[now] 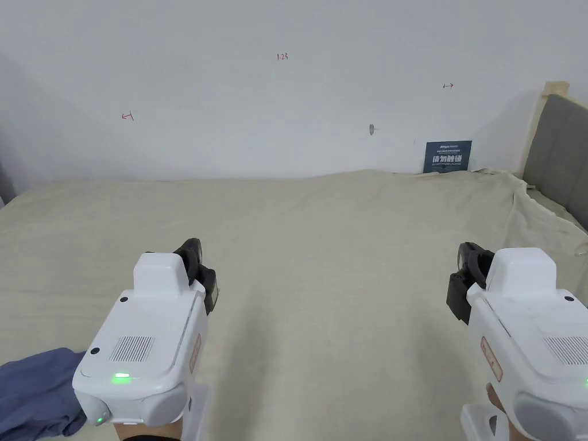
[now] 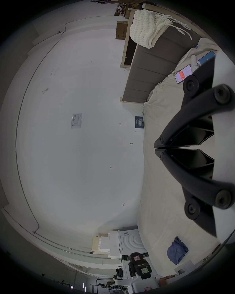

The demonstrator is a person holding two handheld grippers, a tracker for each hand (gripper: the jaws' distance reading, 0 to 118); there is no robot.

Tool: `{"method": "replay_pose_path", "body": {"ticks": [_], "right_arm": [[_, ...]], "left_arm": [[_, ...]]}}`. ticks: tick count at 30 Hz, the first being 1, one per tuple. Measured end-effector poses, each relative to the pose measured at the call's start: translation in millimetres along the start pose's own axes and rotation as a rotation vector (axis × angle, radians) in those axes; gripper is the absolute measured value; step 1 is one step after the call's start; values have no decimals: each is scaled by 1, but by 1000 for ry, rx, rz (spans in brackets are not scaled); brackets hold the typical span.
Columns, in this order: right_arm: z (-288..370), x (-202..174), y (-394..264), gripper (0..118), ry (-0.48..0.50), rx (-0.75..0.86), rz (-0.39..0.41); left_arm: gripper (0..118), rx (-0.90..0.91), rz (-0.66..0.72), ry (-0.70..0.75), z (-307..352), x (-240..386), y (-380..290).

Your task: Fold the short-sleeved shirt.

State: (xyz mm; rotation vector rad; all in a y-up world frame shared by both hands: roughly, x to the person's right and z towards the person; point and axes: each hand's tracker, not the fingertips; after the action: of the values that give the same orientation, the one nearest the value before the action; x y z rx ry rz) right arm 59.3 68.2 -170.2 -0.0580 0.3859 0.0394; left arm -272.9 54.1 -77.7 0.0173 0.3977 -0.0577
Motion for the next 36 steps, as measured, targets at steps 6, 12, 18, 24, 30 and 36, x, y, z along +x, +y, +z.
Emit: {"method": "replay_pose_path", "body": {"ticks": [6,12,18,24,30,36], "right_arm": [[-1,-3,0,0,5,-1,2],[-2,-4,1,0,8,0,1],[-3,-5,3,0,9,4,5],[-3,-5,4,0,14,6,6],[-2,-6,4,0,15,6,9],[-2,-7,5,0,14,9,10]], "left_arm": [[0,13,-4,3,1,-2,0],[0,16,-7,5,1,-3,1],[0,16,-12,2,0,-5,2],[0,19,-15,1,0,-4,4],[0,18,-16,-3,1,-4,3],[0,18,-22,-4,1,-5,4]]}}
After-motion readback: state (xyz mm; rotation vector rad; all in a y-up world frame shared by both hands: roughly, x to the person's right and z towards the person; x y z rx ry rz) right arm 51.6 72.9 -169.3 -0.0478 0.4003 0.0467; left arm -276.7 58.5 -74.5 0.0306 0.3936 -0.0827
